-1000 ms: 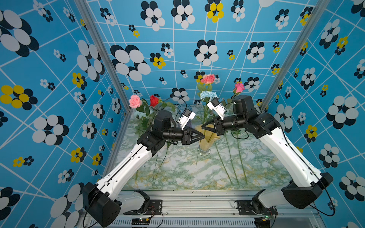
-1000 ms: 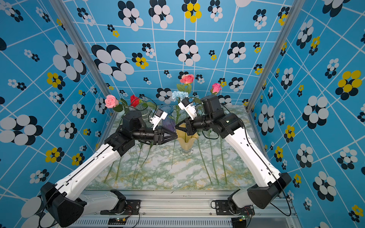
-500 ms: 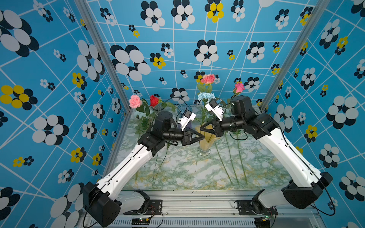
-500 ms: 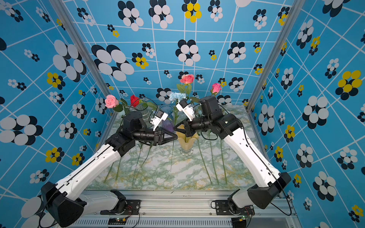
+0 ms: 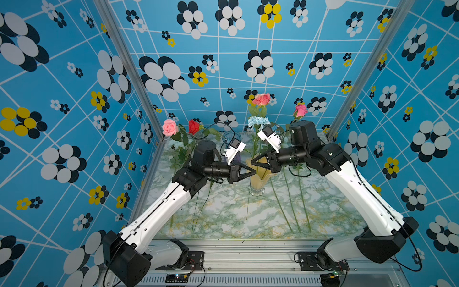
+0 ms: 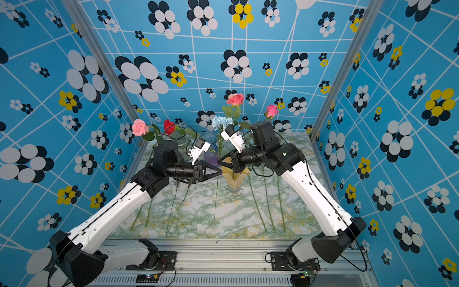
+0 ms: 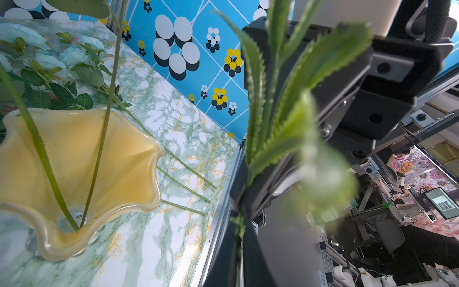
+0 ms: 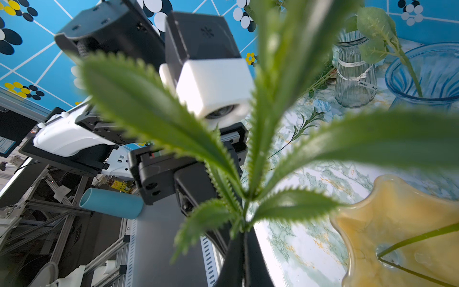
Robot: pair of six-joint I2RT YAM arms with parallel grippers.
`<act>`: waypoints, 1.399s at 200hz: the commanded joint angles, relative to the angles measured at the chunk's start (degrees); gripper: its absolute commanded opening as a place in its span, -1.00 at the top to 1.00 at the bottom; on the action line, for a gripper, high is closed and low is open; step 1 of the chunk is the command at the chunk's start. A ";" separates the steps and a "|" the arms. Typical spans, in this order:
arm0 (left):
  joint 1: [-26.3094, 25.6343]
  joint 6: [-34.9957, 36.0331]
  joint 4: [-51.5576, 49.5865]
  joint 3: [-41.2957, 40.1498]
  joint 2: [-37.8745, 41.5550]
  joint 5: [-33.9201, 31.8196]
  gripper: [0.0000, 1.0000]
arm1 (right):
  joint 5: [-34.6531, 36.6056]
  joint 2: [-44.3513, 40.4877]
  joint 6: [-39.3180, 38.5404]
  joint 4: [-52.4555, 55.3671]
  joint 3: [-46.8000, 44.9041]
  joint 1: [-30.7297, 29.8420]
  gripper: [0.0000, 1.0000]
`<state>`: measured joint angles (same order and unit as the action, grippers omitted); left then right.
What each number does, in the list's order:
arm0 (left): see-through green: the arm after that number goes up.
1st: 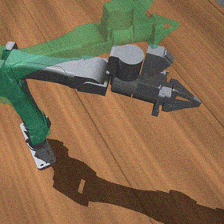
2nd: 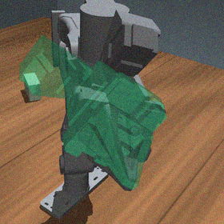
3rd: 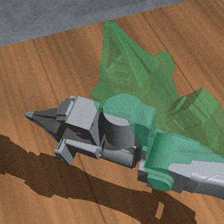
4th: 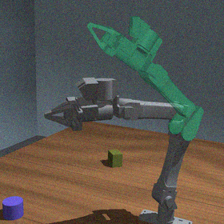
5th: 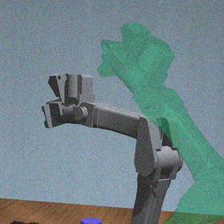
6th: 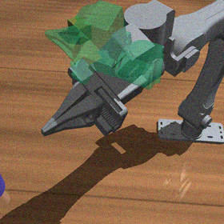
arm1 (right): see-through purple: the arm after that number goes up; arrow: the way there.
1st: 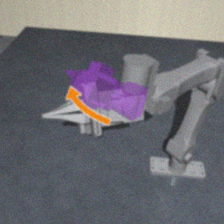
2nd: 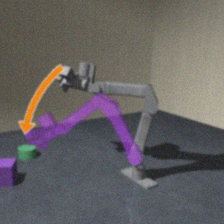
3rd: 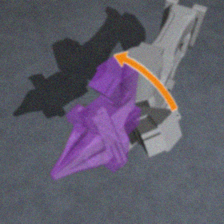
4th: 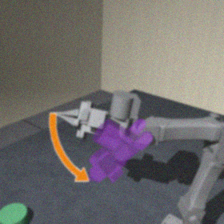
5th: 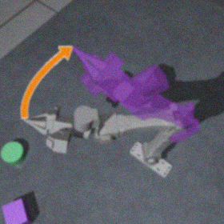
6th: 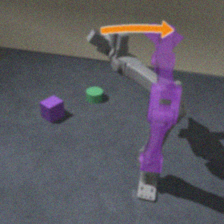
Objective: Pick out blue flowers from the vase
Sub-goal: Place the flower at the center of the board.
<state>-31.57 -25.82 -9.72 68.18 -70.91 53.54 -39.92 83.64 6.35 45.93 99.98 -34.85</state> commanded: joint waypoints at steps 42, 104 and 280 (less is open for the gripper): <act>-0.11 0.74 0.73 0.00 2.21 -0.03 1.00 | 1.54 -1.43 -0.78 0.84 -2.43 -0.21 1.00; -1.65 9.80 -13.28 4.63 3.46 -8.95 1.00 | 4.42 -5.47 -0.06 -1.41 -6.33 -0.26 -0.11; -2.00 13.99 -35.11 13.20 7.81 -31.72 1.00 | 46.26 -33.70 1.37 -15.46 -38.90 1.47 -0.98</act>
<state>-33.10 -13.19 -40.73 78.41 -63.22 25.71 -3.09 52.71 6.68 33.63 64.42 -34.35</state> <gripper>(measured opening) 0.056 0.990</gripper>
